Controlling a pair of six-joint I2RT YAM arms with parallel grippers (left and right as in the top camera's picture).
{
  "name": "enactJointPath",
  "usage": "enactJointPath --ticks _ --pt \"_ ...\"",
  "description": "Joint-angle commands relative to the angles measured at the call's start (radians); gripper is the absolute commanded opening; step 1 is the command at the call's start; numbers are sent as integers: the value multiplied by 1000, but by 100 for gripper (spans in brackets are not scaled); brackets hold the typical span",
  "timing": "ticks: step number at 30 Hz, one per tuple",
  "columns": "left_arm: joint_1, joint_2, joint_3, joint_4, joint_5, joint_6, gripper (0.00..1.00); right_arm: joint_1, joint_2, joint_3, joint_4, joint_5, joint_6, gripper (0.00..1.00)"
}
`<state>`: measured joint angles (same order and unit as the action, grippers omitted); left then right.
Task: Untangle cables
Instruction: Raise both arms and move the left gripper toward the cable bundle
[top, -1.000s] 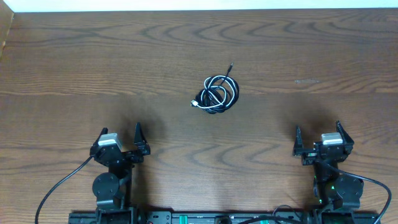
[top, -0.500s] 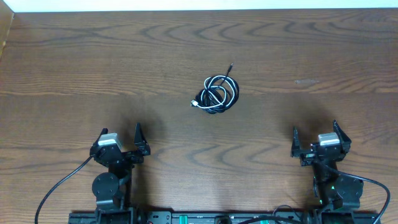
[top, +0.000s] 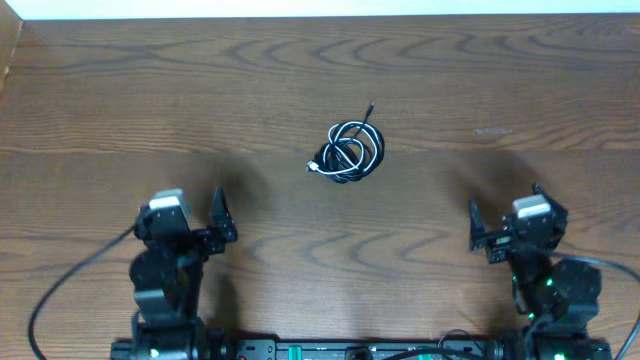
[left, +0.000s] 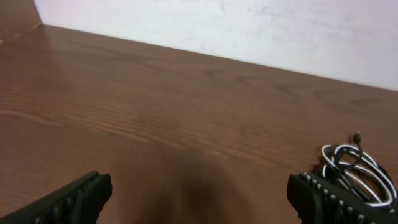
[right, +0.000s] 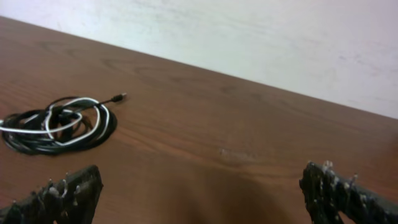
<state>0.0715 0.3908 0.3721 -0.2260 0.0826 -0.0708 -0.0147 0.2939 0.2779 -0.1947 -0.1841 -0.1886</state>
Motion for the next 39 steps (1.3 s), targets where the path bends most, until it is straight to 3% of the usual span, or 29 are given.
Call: enactJointPath --ticks 1,12,25,29,39 --pt "6 116 128 -51 42 73 96 -1 111 124 -36 -10 1 99" --pt "-7 424 486 -256 42 75 96 -1 536 544 -269 -109 1 99" --pt "-180 906 1000 -615 38 112 96 -1 986 1028 -607 -280 0 99" --pt "-232 1024 1069 -647 51 111 96 0 1052 1070 -598 -280 2 99" --pt "-322 1189 1069 -566 276 111 96 1 1093 1068 -554 -349 9 99"
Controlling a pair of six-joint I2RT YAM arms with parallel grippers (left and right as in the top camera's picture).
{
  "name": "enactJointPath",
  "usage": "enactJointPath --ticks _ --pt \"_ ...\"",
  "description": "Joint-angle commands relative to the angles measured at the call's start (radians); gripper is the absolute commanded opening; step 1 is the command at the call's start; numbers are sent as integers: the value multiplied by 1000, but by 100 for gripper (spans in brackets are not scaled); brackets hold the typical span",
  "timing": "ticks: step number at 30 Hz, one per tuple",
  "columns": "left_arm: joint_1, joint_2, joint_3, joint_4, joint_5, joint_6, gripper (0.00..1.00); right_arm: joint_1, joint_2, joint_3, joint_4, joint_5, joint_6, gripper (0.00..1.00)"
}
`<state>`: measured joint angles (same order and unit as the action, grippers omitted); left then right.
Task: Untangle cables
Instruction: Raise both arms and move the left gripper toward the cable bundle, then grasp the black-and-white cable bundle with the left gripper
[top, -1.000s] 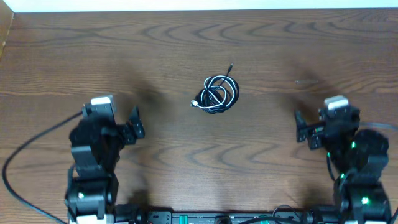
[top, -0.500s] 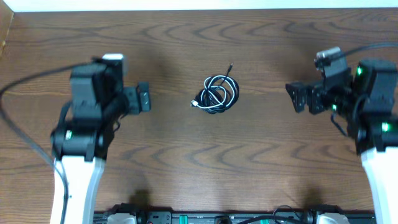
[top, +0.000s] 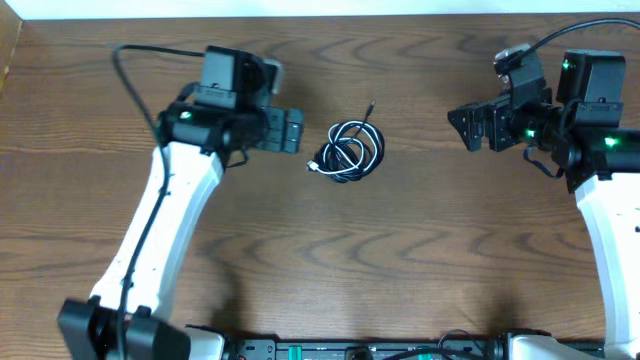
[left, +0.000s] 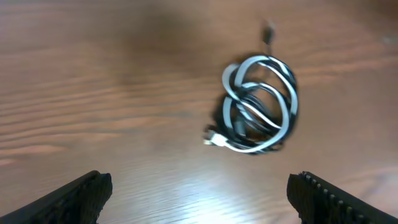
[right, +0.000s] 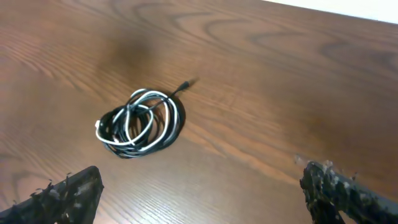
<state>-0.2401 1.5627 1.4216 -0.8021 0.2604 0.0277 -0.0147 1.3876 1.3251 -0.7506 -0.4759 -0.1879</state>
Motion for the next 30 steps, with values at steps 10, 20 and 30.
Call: enactJointPath --ticks 10,20,30 --pt "-73 196 20 222 16 -49 90 3 0 11 2 -53 7 95" --pt "-136 391 20 356 -119 -117 75 3 0 4 -2 -47 7 88" --pt "-151 495 20 454 -119 -202 54 3 0 2 -2 -46 7 88"
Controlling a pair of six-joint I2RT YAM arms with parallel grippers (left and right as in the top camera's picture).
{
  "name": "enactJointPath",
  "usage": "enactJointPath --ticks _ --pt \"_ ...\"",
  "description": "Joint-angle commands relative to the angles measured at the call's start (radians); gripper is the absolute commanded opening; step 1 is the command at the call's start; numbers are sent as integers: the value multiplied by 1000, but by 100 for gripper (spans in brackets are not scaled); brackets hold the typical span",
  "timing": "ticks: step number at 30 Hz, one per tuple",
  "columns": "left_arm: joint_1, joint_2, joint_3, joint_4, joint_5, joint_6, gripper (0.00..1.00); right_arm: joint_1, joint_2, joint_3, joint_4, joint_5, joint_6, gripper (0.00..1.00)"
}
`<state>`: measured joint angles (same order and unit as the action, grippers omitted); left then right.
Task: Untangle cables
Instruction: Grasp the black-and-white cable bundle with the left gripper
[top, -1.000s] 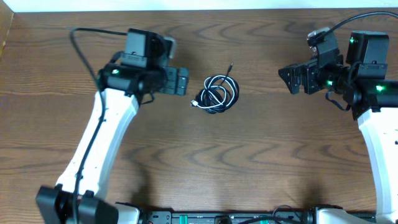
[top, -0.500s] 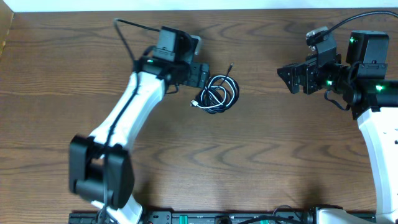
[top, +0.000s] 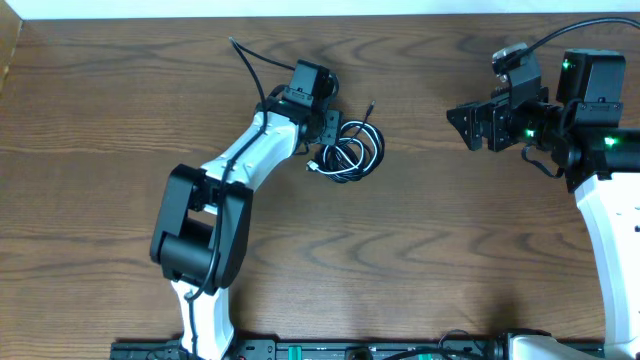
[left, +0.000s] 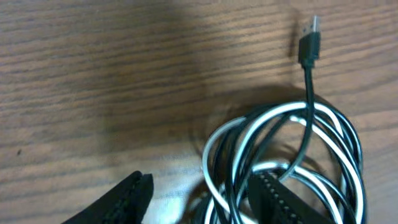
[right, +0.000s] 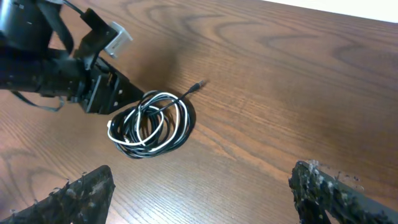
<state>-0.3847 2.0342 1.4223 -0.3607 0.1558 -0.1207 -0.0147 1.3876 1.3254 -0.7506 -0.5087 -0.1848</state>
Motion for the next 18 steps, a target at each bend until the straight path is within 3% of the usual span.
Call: enactJointPath --ticks 1,12,15,16,18 --pt "-9 32 19 20 -14 -56 53 3 0 1 -2 -12 4 88" --pt "-58 76 14 34 -21 -57 36 3 0 1 -9 13 5 93" --pt "-58 76 14 34 -23 -58 24 3 0 1 -9 13 5 93" --pt "-58 76 14 34 -23 -57 12 3 0 1 -9 13 5 93" --pt "-58 76 14 34 -23 -58 7 3 0 1 -9 13 5 93"
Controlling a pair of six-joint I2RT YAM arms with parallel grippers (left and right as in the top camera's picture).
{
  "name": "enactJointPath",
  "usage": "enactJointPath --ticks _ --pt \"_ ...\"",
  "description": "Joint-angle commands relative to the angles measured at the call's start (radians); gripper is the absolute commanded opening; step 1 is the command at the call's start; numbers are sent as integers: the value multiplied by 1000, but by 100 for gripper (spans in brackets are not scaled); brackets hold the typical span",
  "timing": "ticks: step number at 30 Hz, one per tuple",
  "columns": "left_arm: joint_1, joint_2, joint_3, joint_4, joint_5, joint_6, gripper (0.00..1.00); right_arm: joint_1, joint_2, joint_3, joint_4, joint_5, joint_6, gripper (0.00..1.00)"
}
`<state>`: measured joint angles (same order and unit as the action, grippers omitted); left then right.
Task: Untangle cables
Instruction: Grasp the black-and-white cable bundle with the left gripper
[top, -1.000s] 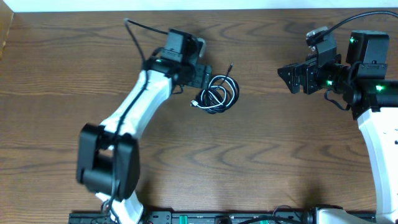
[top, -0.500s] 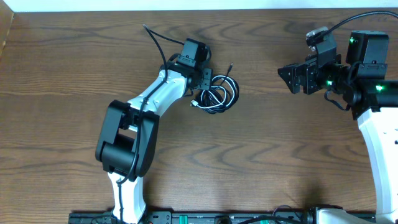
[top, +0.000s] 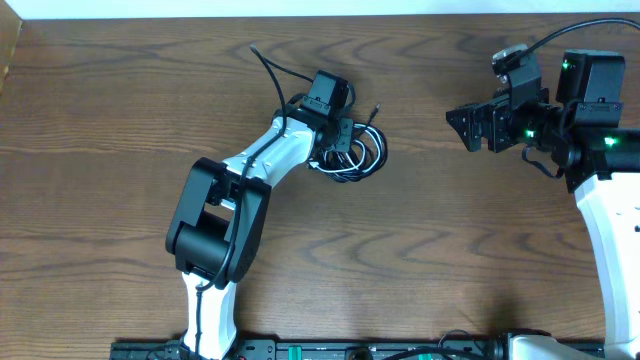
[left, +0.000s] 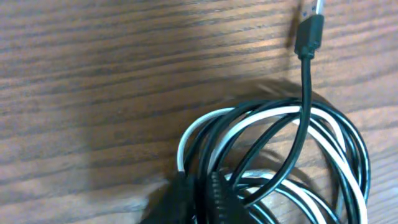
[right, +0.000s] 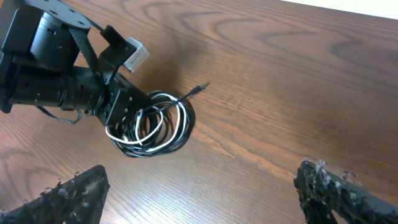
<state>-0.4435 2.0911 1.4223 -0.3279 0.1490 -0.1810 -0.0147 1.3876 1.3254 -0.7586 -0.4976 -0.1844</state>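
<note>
A small coil of black and white cables (top: 362, 152) lies on the wooden table, with a USB plug (left: 310, 28) sticking out at its far side. My left gripper (top: 337, 142) is down at the coil's left edge. In the left wrist view its fingers (left: 217, 194) are pressed together on several strands of the coil (left: 267, 113). My right gripper (top: 462, 127) hovers open to the right of the coil, well apart from it. The right wrist view shows the coil (right: 155, 124) with the left gripper (right: 127, 106) at it.
The brown wooden table (top: 420, 260) stretches out on all sides of the coil. A white wall borders the table's far edge (top: 320, 14). The left arm's white link (top: 265, 158) reaches diagonally from the front left toward the coil.
My left gripper was open with a finger on each side of the coil's left edge; now it sits slightly further right and is shut on those strands. The right arm has not moved.
Both grippers first rested open near the table's front edge, far from the coil. Then both were out over the table, one on each side of the coil. The left one then stood open at the coil's edge and now pinches it.
</note>
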Motion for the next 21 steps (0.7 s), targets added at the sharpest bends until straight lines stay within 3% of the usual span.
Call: enactJointPath --ticks 1,9,15,21 --pt "1 18 14 1 -16 3 8 3 0 1 -1 2 4 93" --pt "1 -138 16 -49 32 -4 7 3 2 1 4 1 69 92" --pt "1 -348 16 -116 114 -88 7 3 15 1 11 1 150 90" --pt "1 -421 16 -159 201 -152 7 17 43 1 19 -30 196 89"
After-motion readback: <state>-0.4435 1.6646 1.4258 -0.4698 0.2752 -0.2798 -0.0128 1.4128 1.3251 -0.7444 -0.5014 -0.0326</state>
